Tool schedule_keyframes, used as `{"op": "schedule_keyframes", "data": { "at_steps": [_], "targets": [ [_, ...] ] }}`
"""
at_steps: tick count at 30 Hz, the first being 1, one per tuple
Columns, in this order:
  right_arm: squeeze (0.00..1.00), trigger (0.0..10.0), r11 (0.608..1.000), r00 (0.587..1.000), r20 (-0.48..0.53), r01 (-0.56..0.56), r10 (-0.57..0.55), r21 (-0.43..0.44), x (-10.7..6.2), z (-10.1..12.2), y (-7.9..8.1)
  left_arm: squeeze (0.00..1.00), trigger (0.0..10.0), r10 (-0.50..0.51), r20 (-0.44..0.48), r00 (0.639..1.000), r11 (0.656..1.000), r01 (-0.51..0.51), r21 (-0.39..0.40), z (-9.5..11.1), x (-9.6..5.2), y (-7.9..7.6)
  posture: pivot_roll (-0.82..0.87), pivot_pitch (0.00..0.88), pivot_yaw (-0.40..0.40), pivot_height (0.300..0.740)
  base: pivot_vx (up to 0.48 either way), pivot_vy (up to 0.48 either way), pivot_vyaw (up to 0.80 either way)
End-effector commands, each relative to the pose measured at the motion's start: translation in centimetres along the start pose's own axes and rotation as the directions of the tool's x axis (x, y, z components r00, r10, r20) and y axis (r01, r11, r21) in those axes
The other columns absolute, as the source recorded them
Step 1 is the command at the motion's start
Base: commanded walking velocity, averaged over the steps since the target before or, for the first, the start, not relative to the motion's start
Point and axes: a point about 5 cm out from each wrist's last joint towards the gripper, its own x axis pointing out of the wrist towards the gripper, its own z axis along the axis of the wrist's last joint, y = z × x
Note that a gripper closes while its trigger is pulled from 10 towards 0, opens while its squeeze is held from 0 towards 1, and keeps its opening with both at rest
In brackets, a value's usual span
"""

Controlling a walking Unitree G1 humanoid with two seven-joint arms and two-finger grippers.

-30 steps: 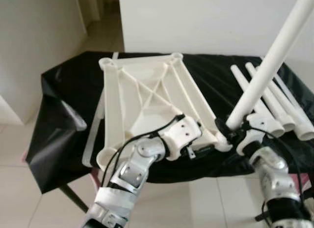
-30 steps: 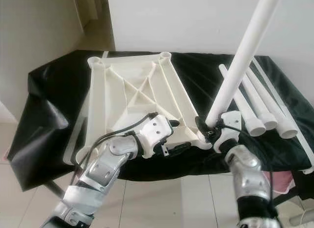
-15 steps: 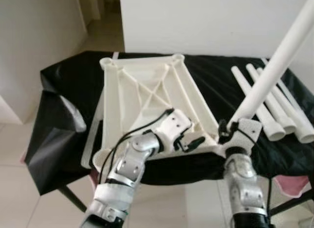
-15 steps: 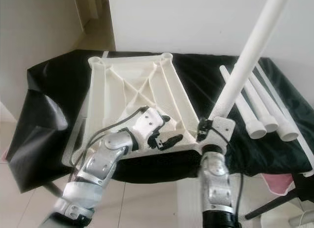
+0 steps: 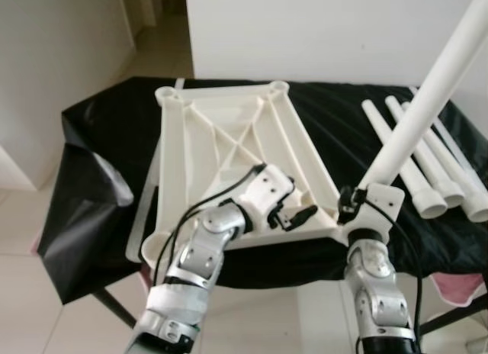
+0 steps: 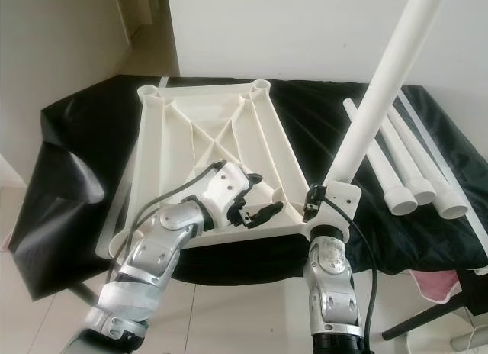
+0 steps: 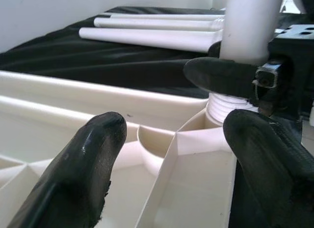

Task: Building children table

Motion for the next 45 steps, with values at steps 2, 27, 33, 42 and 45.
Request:
{"op": "schedule_keyframes", "data": {
  "at_steps": [2,27,33,42,45],
  "targets": [
    [0.99,10.0,0.999,0.997,-0.079,0.018,-0.014,0.043,-0.7,-1.4,0.3,0.00,10.0,0.200,-0.026,0.979,0.980,-0.200,-0.003,-0.2,-0.3,1.1,-0.08,0.000,-0.014,0.740,0.000,0.000,0.00],
    [0.00,10.0,0.905,0.905,0.046,-0.421,0.424,-0.057,1.3,0.6,-1.5,0.00,10.0,0.038,0.077,0.996,0.997,-0.043,0.069,1.3,-0.8,-1.0,-0.06,0.000,-0.029,0.740,0.000,0.000,0.00],
    [0.00,10.0,0.811,0.815,0.024,-0.573,0.579,-0.121,2.5,1.5,-2.4,0.00,10.0,-0.003,0.098,0.995,0.997,-0.004,0.075,1.8,-0.9,-1.2,-0.05,0.000,-0.026,0.740,0.000,0.000,0.00],
    [0.00,10.0,0.696,0.714,-0.064,-0.696,0.697,-0.179,3.2,1.5,-3.0,0.00,10.0,-0.036,0.044,0.998,0.993,0.030,0.116,1.4,-1.0,-1.5,-0.04,0.000,-0.032,0.740,0.000,0.000,0.00],
    [0.00,8.0,0.679,0.701,-0.084,-0.709,0.709,-0.189,3.5,1.5,-3.5,0.00,10.0,-0.035,0.040,0.999,0.993,0.030,0.113,1.3,-1.0,-1.4,-0.04,0.000,-0.037,0.740,0.000,0.000,0.00]
  ]
}}
